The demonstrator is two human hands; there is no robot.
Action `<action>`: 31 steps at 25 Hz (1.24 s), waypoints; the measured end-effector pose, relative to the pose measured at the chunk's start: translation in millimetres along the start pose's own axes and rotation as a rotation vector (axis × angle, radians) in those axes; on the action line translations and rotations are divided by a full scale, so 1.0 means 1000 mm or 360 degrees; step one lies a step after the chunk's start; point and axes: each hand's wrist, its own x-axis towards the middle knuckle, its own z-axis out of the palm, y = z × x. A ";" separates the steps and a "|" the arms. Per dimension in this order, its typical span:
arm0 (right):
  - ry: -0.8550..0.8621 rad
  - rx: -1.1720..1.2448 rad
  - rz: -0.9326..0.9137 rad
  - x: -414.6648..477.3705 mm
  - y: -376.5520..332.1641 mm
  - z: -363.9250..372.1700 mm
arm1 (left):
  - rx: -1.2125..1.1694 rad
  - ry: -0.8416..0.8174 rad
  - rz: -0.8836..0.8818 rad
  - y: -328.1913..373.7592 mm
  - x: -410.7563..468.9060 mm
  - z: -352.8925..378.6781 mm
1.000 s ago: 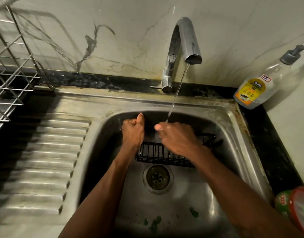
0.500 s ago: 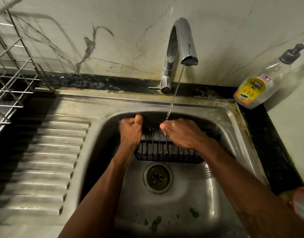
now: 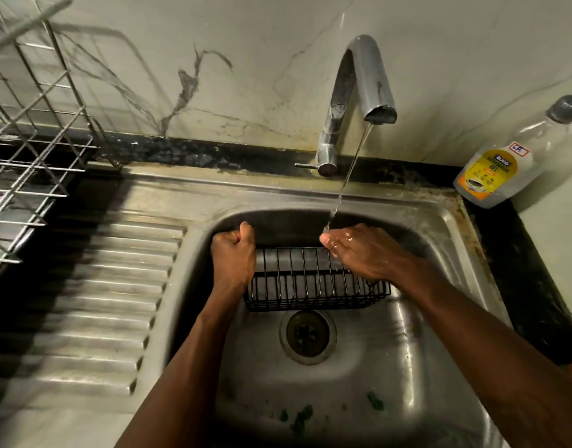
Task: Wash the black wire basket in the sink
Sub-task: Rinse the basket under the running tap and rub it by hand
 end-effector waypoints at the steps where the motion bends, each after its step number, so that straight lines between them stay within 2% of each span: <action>1: 0.0065 -0.0026 -0.0048 0.000 -0.002 0.003 | 0.0036 -0.0003 0.0021 -0.001 -0.003 -0.003; 4: 0.0222 -0.0061 -0.0109 0.008 -0.014 0.006 | 0.0124 -0.0102 0.0173 0.002 -0.007 -0.014; 7: 0.0293 -0.0084 -0.0176 0.019 -0.021 0.013 | 0.0520 -0.0230 0.0484 0.012 -0.002 -0.022; 11: 0.0253 -0.0106 -0.0266 0.008 -0.008 0.017 | 0.0601 -0.0172 0.0485 0.018 -0.005 -0.021; 12: 0.0248 -0.0096 -0.0201 0.003 0.007 0.017 | 0.0606 -0.0155 0.0497 0.018 -0.006 -0.020; 14: 0.0255 0.0184 0.0049 -0.010 0.030 0.012 | 0.0614 -0.0117 0.0526 0.016 -0.004 -0.020; 16: 0.0292 0.0252 0.0102 -0.015 0.028 0.014 | 0.0533 -0.0100 0.0494 0.011 -0.003 -0.020; 19: 0.0404 -0.0038 0.0038 -0.002 -0.026 0.023 | 0.0199 -0.0077 0.0336 0.001 -0.003 -0.014; 21: 0.0433 -0.0130 0.0157 0.012 -0.062 0.032 | -0.0073 -0.0046 0.0194 0.001 -0.001 -0.008; 24: 0.0533 -0.0133 0.0249 0.023 -0.092 0.036 | -0.0178 -0.0009 0.0154 0.001 0.003 -0.003; 26: 0.0569 -0.0104 0.0039 0.018 -0.083 0.040 | -0.0154 0.0018 0.0128 -0.001 0.004 -0.002; 28: 0.0399 0.0045 -0.0198 0.013 -0.056 0.036 | -0.0147 0.0053 0.0081 0.001 0.004 0.003; 29: 0.0334 0.0123 -0.0238 0.013 -0.044 0.034 | -0.0154 0.0051 0.0040 0.003 0.005 0.006; 31: 0.0445 0.0139 -0.0092 0.009 -0.029 0.033 | -0.0147 -0.0021 -0.0049 0.004 0.010 0.019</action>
